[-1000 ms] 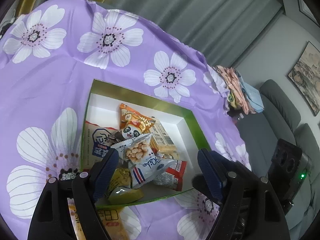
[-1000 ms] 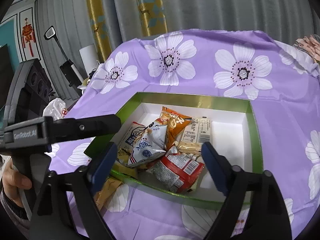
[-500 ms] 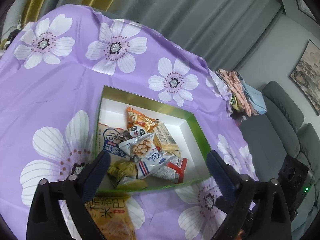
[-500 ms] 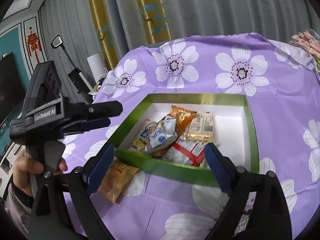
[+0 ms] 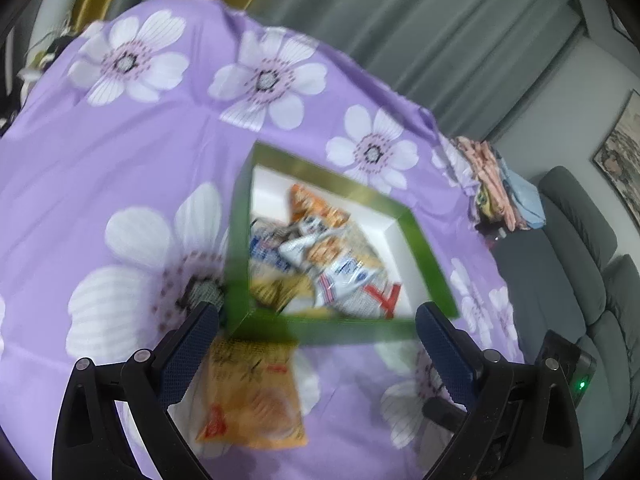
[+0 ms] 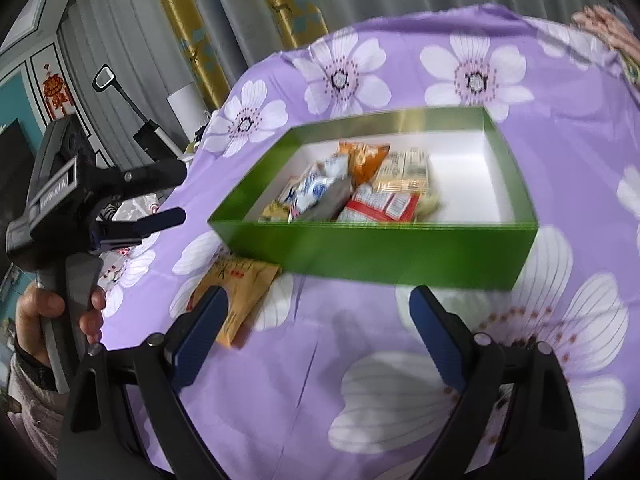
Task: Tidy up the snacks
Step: 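Move the left tool out of the box toward the yellow rice-cracker bag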
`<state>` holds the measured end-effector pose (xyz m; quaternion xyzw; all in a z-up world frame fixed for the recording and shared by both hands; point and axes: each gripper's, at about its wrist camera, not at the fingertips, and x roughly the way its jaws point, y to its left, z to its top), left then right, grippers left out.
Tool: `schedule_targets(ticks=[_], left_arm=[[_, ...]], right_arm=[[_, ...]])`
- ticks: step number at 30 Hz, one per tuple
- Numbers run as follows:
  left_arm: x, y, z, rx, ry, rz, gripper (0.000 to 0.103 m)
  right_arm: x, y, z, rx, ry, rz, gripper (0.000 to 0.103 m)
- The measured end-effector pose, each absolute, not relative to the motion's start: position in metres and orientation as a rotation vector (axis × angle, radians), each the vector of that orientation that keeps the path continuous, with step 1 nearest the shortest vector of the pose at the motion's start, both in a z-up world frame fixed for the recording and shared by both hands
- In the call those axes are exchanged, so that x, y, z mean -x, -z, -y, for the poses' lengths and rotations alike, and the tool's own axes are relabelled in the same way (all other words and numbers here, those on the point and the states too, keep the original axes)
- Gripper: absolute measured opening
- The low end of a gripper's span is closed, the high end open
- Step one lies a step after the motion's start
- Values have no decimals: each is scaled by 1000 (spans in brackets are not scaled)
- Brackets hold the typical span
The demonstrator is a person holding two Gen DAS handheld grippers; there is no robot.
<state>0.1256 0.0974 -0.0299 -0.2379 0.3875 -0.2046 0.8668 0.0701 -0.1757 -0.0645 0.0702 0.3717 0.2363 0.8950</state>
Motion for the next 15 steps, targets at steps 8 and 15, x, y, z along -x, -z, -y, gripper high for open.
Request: schedule_targets(ticks=[8,15], left_arm=[[-110,61,-116,584,414,-871,99],[-109,70,-114,584,414,-904,99]], right_arm=[[-62,78,164,-172,-538,-820,93],[-61,89,147,-177,-578,-854,93]])
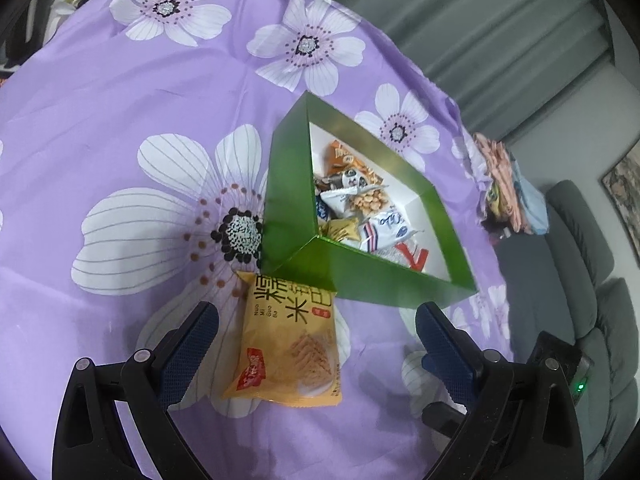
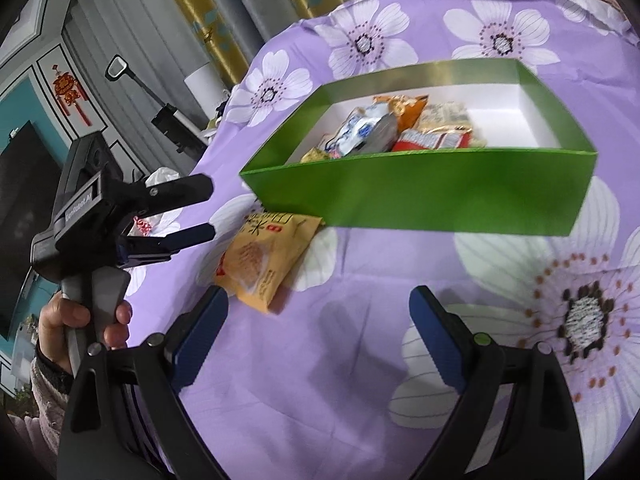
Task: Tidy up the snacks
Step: 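Move the left tool out of the box toward the yellow rice-cracker bag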
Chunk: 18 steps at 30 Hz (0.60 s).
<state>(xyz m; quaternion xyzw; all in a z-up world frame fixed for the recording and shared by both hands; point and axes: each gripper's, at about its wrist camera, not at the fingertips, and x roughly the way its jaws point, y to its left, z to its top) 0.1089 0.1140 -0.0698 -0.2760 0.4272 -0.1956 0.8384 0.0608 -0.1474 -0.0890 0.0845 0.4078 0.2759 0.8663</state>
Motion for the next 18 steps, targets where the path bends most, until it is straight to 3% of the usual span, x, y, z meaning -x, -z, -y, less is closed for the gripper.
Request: schedule_targets(ticks=[18], left_arm=[[-105,90,-106,484,436,-992,98]], right_arm=[[-79,107,92,-111,-677,-912,87]])
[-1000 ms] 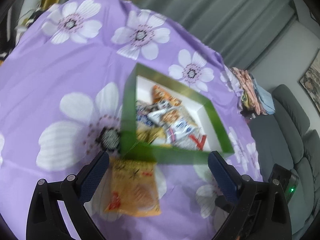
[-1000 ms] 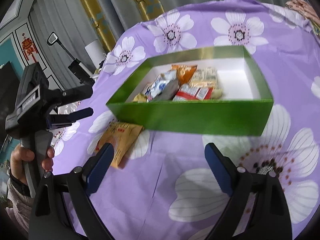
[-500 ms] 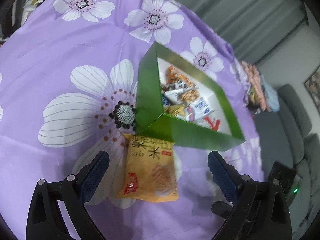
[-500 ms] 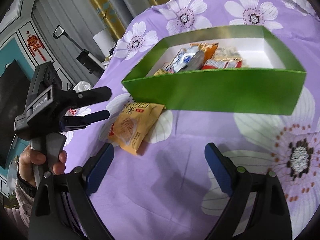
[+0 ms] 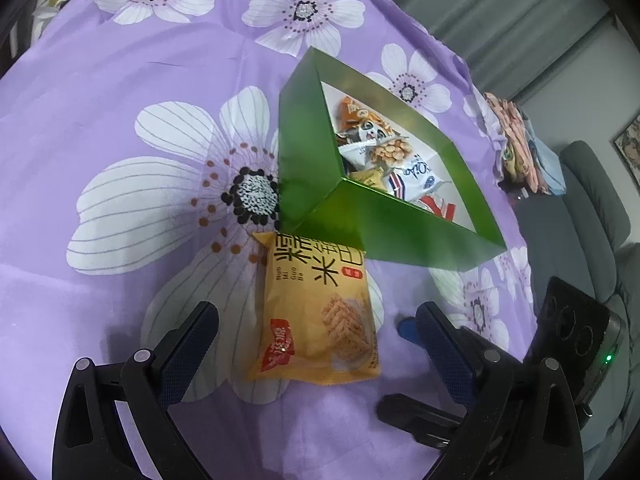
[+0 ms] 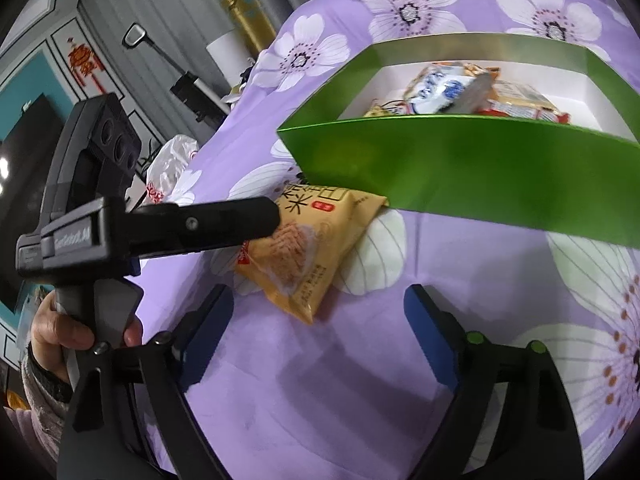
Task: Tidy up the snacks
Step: 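Move the left tool out of the box toward the yellow rice-cracker bag, then grasp the yellow rice-cracker bag with the left gripper and lift it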
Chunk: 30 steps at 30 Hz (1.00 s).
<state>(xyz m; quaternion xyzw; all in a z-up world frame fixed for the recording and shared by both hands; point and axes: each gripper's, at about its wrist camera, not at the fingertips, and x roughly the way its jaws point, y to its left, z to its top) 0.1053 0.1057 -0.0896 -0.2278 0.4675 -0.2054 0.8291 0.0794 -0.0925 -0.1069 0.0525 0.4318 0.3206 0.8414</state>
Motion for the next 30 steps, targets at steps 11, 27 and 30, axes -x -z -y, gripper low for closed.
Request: schedule_targets(ticks=[11,27,30], left_arm=[[-111,94,-99,504,470,-1001,95],[-112,97,-94,419,405,-1000,61],[-111,95,-93,402,400,-993,61]], right_arm=[[-99,111,66,-56,-709,-940,82],[-106,115,62,-61,-709,-949,49],[-103,113,63,-52,-703,-934,45]])
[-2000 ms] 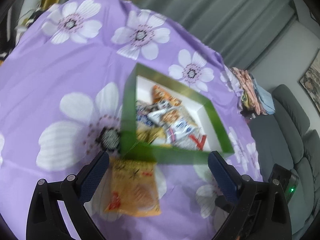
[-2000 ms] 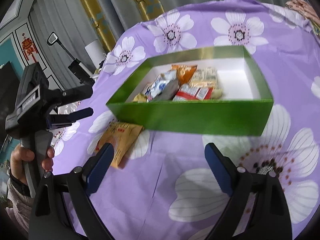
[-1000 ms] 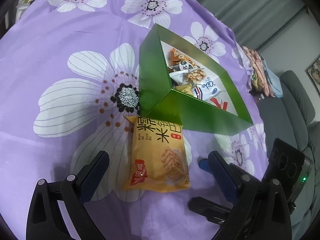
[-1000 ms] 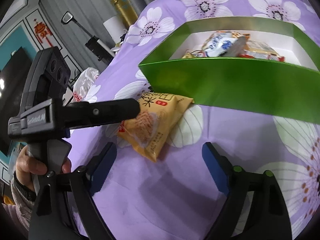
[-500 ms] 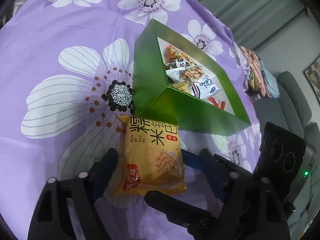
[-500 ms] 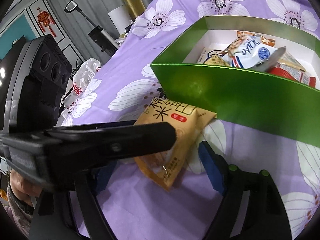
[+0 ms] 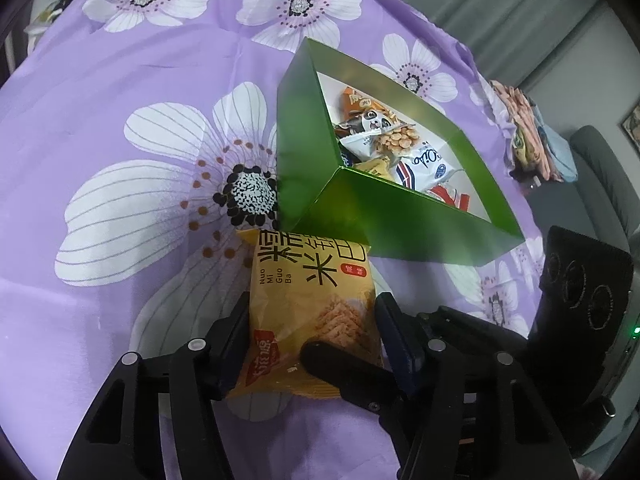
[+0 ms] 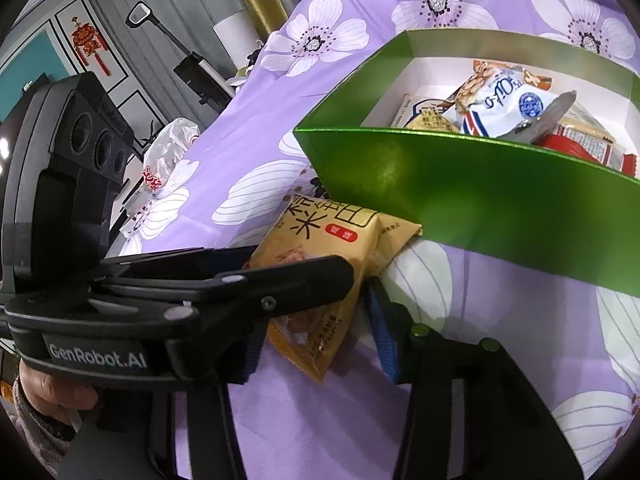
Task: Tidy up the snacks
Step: 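Grasp the yellow rice-cracker bag with the left gripper and lift it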
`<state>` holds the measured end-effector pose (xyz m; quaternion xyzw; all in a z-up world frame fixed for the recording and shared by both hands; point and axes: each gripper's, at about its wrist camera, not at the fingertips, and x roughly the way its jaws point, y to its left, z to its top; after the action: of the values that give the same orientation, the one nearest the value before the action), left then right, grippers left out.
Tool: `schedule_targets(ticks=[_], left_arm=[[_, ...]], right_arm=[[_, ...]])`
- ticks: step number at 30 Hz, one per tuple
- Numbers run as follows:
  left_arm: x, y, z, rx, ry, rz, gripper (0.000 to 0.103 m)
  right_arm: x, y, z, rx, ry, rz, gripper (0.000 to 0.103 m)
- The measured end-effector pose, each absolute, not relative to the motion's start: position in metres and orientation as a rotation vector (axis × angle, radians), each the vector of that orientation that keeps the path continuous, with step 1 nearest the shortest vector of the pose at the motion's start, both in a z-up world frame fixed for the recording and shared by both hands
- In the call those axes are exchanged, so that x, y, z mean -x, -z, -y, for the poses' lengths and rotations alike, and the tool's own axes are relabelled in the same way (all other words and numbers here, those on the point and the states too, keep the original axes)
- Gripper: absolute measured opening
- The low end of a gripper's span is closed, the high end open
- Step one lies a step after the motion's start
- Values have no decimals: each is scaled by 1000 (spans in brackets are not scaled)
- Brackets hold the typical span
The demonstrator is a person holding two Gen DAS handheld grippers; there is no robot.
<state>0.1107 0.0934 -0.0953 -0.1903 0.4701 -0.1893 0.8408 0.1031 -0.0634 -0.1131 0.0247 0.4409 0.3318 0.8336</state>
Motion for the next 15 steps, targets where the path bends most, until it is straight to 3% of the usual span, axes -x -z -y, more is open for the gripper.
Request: schedule_targets(ticks=[15], left_arm=[[-94,71,-65,286,455,-940,61]], right_arm=[[-76,94,82,-48,-645,-836,45]])
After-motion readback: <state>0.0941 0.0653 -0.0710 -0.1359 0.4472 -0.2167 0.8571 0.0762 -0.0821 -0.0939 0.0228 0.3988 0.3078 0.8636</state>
